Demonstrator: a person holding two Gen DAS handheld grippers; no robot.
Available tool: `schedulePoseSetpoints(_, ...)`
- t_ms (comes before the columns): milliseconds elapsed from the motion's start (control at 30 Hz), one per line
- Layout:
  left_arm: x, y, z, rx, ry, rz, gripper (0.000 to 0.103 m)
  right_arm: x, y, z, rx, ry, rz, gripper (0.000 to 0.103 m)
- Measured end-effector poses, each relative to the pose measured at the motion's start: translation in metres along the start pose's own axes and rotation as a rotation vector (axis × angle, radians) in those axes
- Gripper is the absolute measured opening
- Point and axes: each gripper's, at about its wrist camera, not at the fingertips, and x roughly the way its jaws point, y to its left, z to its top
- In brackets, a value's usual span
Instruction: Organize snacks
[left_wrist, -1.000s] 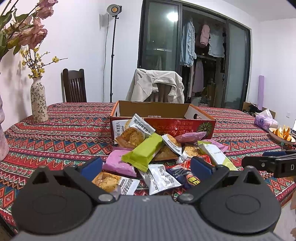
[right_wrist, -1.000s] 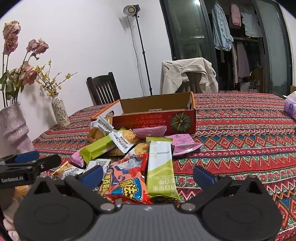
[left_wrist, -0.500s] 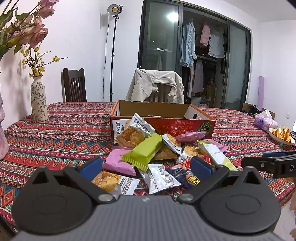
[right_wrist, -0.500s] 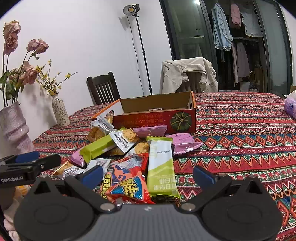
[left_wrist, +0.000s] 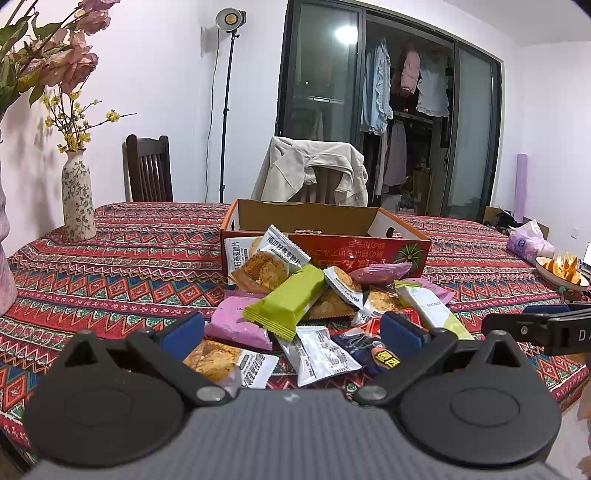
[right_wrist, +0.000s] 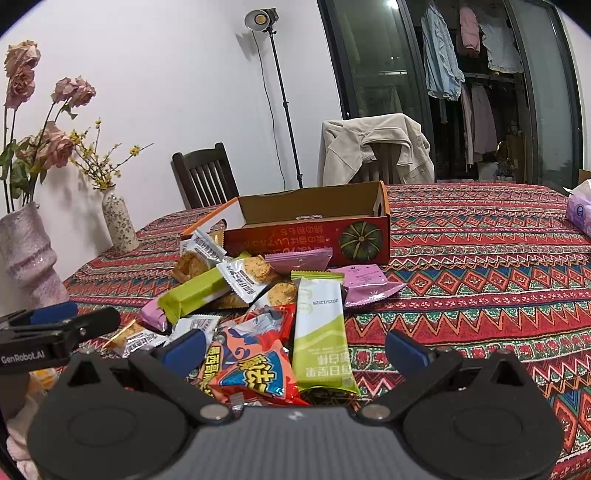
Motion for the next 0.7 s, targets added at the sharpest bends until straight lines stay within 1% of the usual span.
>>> schedulePoseSetpoints(700,0.001,0.0007,0.0002,-0.012,-0.006,-0.009,0.103,0.0024,-0.0002,-0.0013,0.001,0.008,-0.002,0.103)
